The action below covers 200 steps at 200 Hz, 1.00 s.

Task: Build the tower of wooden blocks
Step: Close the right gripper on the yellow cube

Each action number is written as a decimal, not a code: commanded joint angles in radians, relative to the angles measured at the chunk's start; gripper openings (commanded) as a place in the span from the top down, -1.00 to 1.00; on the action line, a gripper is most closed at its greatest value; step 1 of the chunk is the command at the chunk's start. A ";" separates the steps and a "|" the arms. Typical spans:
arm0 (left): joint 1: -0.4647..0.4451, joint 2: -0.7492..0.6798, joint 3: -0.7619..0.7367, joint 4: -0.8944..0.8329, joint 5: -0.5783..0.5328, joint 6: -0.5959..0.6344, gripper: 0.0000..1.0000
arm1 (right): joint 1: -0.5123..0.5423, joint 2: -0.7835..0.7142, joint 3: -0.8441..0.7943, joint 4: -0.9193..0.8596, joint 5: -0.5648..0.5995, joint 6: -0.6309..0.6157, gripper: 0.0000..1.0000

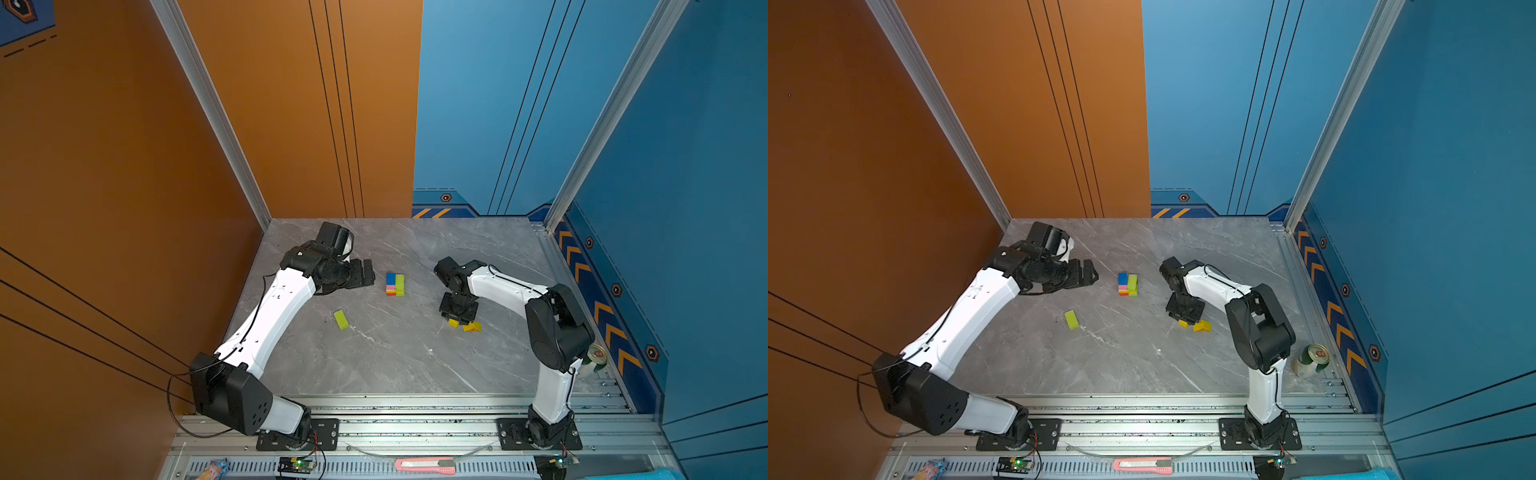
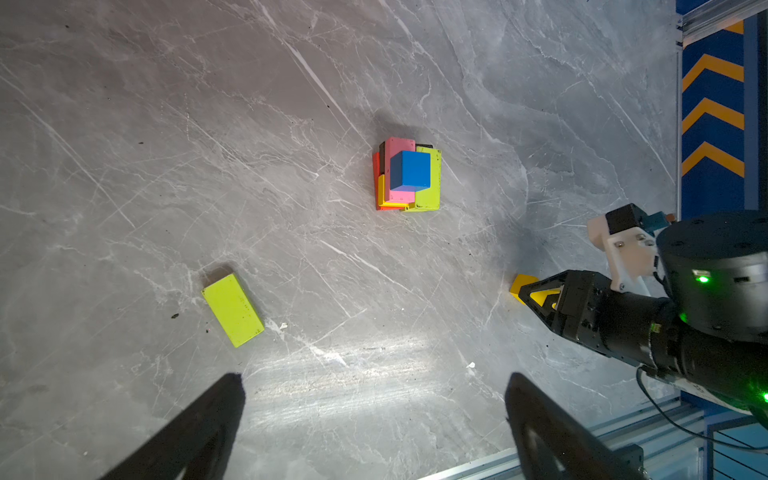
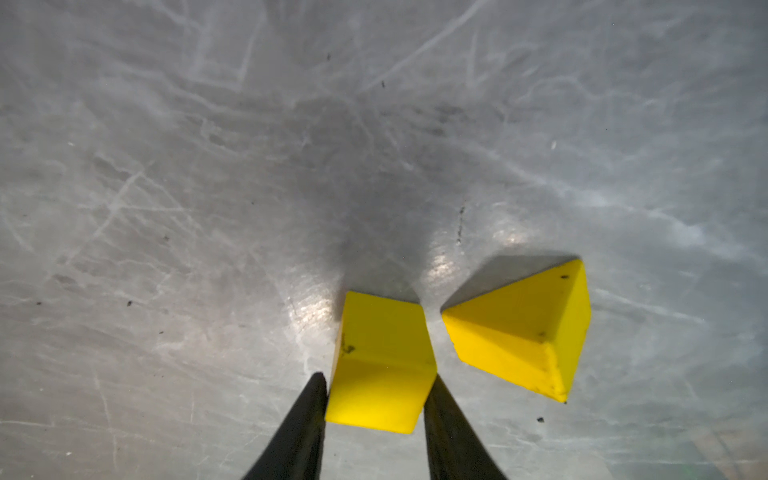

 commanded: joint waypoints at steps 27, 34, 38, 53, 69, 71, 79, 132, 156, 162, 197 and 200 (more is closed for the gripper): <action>0.004 0.012 0.014 -0.002 0.020 0.004 -0.99 | 0.010 0.016 -0.002 0.001 0.034 -0.039 0.33; 0.003 0.011 0.012 -0.003 0.020 0.004 -0.99 | 0.011 0.017 0.000 0.002 0.037 -0.045 0.36; 0.003 0.012 0.012 -0.002 0.022 0.003 -0.99 | 0.012 0.016 0.000 0.001 0.037 -0.048 0.37; 0.003 0.013 0.011 -0.003 0.020 0.006 -0.99 | 0.015 0.019 0.007 0.002 0.040 -0.060 0.40; 0.003 0.011 0.007 -0.002 0.019 0.006 -0.99 | 0.018 0.016 0.016 0.002 0.044 -0.074 0.43; 0.003 0.011 0.007 -0.002 0.017 0.007 -0.99 | 0.019 0.016 0.017 0.001 0.044 -0.075 0.44; 0.004 0.011 0.005 -0.003 0.012 0.007 -1.00 | 0.020 0.014 0.022 0.001 0.046 -0.078 0.43; 0.015 0.001 -0.009 -0.005 -0.038 -0.007 -0.96 | 0.022 0.014 0.031 0.002 0.034 -0.087 0.43; 0.019 -0.008 -0.024 -0.003 -0.040 -0.007 -0.96 | 0.022 0.018 0.038 0.002 0.024 -0.093 0.44; 0.021 -0.010 -0.026 -0.003 -0.041 -0.006 -0.96 | 0.021 0.018 0.039 0.000 0.022 -0.095 0.44; 0.025 -0.019 -0.036 -0.003 -0.038 -0.001 -0.96 | 0.022 0.023 0.052 -0.008 0.022 -0.103 0.45; 0.026 -0.021 -0.038 -0.003 -0.038 -0.001 -0.96 | 0.022 0.022 0.053 -0.008 0.022 -0.105 0.45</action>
